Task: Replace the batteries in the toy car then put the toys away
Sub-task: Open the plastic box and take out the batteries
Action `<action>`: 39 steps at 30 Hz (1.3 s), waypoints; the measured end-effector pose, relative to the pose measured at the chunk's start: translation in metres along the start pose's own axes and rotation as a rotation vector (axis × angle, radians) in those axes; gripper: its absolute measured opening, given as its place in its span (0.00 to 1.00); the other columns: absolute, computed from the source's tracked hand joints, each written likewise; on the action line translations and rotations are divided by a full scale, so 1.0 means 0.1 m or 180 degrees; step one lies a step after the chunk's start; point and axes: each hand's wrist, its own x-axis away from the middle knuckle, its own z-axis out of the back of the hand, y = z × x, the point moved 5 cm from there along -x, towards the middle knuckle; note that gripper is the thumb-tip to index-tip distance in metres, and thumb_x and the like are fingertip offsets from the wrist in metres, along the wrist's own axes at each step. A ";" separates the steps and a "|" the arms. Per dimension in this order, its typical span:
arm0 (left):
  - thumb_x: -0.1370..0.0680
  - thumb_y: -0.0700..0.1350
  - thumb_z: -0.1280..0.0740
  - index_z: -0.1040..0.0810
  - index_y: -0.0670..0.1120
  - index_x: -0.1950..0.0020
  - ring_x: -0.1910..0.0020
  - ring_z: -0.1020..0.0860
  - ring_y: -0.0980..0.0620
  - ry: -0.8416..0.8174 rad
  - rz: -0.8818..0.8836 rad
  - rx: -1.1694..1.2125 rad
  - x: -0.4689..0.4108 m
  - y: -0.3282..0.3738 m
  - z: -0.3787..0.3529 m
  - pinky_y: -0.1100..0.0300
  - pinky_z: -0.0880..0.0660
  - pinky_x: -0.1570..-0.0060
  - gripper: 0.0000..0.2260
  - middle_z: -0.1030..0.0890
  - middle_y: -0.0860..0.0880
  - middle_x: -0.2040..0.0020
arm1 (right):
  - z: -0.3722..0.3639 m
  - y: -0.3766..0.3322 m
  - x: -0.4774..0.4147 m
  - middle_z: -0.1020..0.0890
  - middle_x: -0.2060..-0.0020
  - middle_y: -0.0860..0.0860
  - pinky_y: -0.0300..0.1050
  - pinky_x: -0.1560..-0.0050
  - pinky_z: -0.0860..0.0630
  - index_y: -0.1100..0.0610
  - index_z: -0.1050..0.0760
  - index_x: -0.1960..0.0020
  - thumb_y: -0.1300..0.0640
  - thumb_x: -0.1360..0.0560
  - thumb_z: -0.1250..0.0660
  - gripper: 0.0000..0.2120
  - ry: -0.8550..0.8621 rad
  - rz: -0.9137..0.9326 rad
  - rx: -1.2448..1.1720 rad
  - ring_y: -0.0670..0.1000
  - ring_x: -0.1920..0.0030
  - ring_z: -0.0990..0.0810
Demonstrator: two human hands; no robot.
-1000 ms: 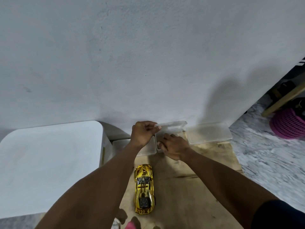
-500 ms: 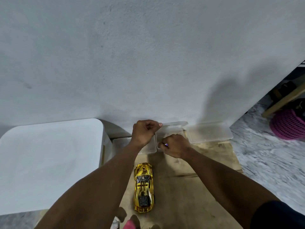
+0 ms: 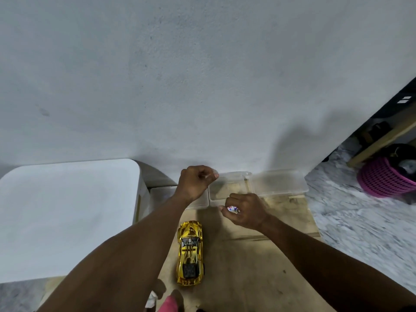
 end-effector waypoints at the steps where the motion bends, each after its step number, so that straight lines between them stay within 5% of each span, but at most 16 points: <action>1: 0.25 0.50 0.25 0.14 0.46 0.48 0.51 0.17 0.55 -0.0036 0.0003 -0.0079 0.02 -0.02 -0.01 0.60 0.21 0.47 0.10 0.14 0.52 0.51 | 0.09 0.00 0.05 0.20 0.70 0.46 0.39 0.74 0.30 0.53 0.20 0.65 0.51 0.27 0.26 0.11 0.0051 -0.0055 -0.0017 0.48 0.74 0.25; 4: 0.27 0.51 0.24 0.15 0.46 0.45 0.46 0.19 0.52 -0.0190 -0.0061 -0.0421 0.11 -0.09 -0.05 0.70 0.26 0.50 0.14 0.15 0.50 0.46 | 0.35 0.10 0.12 0.18 0.67 0.45 0.38 0.73 0.27 0.52 0.17 0.63 0.51 0.28 0.24 0.08 0.0198 -0.0533 0.0011 0.48 0.73 0.22; 8: 0.25 0.54 0.28 0.19 0.52 0.40 0.38 0.24 0.52 -0.0353 -0.0289 -0.1453 0.21 -0.16 -0.17 0.54 0.28 0.38 0.15 0.21 0.53 0.37 | 0.40 0.38 0.07 0.18 0.67 0.44 0.39 0.68 0.30 0.49 0.23 0.67 0.36 0.30 0.27 0.18 -0.0512 -0.1414 0.0525 0.47 0.68 0.19; 11: 0.22 0.56 0.32 0.23 0.56 0.33 0.35 0.27 0.51 -0.0388 -0.0511 -0.2257 0.24 -0.20 -0.26 0.51 0.30 0.38 0.18 0.25 0.54 0.32 | 0.26 0.48 0.04 0.15 0.60 0.44 0.40 0.60 0.30 0.48 0.21 0.60 0.31 0.36 0.26 0.21 -0.0967 -0.1664 0.0532 0.49 0.60 0.18; 18: 0.22 0.59 0.35 0.23 0.57 0.33 0.31 0.32 0.50 -0.0311 -0.0537 -0.2655 0.25 -0.28 -0.32 0.49 0.33 0.37 0.19 0.29 0.55 0.29 | -0.05 0.40 -0.06 0.24 0.47 0.45 0.38 0.60 0.33 0.50 0.20 0.51 0.38 0.33 0.24 0.19 -0.1485 -0.1159 0.0615 0.49 0.67 0.27; 29: 0.23 0.57 0.32 0.22 0.56 0.34 0.29 0.32 0.51 -0.0339 -0.0456 -0.2190 0.24 -0.33 -0.30 0.47 0.35 0.34 0.18 0.31 0.56 0.25 | -0.07 0.37 -0.05 0.23 0.43 0.47 0.39 0.59 0.32 0.50 0.20 0.49 0.41 0.27 0.28 0.14 -0.1424 -0.1068 0.0886 0.56 0.66 0.19; 34: 0.21 0.58 0.35 0.31 0.55 0.25 0.22 0.41 0.48 -0.0648 -0.0386 -0.2235 0.34 -0.33 -0.33 0.42 0.41 0.27 0.25 0.40 0.53 0.20 | 0.11 0.18 0.05 0.20 0.53 0.48 0.44 0.67 0.23 0.53 0.18 0.55 0.42 0.27 0.27 0.14 -0.0798 -0.1051 0.0816 0.54 0.68 0.19; 39: 0.19 0.57 0.39 0.41 0.57 0.21 0.19 0.51 0.47 -0.0849 -0.0310 -0.2260 0.51 -0.36 -0.31 0.39 0.49 0.25 0.27 0.47 0.50 0.18 | 0.09 -0.18 0.40 0.18 0.63 0.47 0.37 0.73 0.30 0.51 0.18 0.61 0.43 0.31 0.22 0.12 -0.0604 -0.0781 0.0978 0.50 0.71 0.20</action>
